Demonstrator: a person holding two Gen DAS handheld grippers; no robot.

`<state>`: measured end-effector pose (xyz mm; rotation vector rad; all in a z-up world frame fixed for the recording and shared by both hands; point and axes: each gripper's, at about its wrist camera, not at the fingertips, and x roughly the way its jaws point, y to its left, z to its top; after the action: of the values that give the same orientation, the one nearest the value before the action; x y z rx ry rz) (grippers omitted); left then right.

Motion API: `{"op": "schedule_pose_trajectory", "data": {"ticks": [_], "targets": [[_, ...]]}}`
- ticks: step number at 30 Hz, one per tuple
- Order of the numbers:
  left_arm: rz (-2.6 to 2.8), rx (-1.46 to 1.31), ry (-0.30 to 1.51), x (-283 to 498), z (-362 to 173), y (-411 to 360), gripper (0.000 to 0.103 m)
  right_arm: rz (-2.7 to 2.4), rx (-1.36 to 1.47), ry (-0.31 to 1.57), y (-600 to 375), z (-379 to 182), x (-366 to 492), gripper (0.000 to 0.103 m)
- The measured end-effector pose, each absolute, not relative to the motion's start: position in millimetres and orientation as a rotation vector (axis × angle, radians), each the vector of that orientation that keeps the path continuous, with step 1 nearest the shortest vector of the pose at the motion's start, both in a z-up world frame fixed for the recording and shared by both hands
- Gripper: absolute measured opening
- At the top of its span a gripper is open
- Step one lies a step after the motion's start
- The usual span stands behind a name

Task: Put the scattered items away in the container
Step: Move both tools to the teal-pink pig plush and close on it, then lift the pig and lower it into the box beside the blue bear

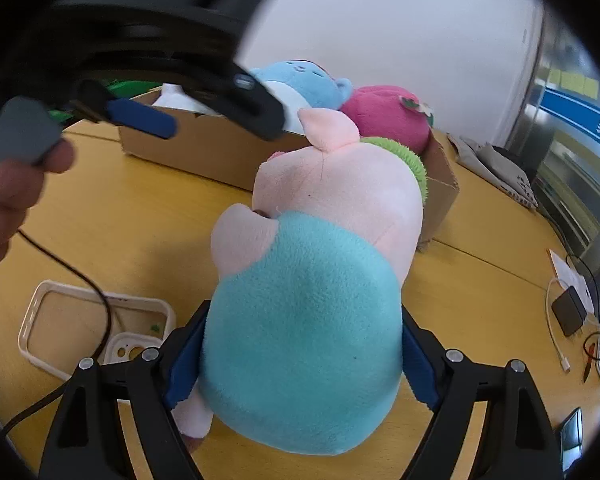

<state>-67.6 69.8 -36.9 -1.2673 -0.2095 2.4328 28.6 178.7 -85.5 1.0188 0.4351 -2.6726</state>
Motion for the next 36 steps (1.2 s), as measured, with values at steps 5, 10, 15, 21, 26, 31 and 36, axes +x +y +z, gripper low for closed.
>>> {"op": "schedule_pose_trajectory", "data": {"ticks": [5,10,15,21,26,31,36], "targets": [[2.343,-1.291,-0.222,-80,-49,83,0.090,-2.645,0.973,0.490,173,-87,36,0.080],[2.278,-1.271,-0.177,-74,-45,90,0.042,-2.634,0.978,0.416,179,-84,32,0.072],[2.284,-1.245,-0.146,-70,-26,92,0.033,-2.648,0.922,0.358,184,-76,34,0.064],[2.307,-1.135,-0.123,-72,15,92,0.030,-2.696,0.795,0.366,191,-54,34,0.063],[2.328,-1.022,-0.061,-82,62,99,0.027,-2.756,0.642,0.403,196,-26,24,0.063],[2.343,-0.870,-0.020,-113,118,108,0.026,-2.803,0.480,0.447,206,13,-2,0.063],[2.365,-0.820,-0.017,-177,139,116,0.026,-2.801,0.385,0.485,220,42,-64,0.063]]}}
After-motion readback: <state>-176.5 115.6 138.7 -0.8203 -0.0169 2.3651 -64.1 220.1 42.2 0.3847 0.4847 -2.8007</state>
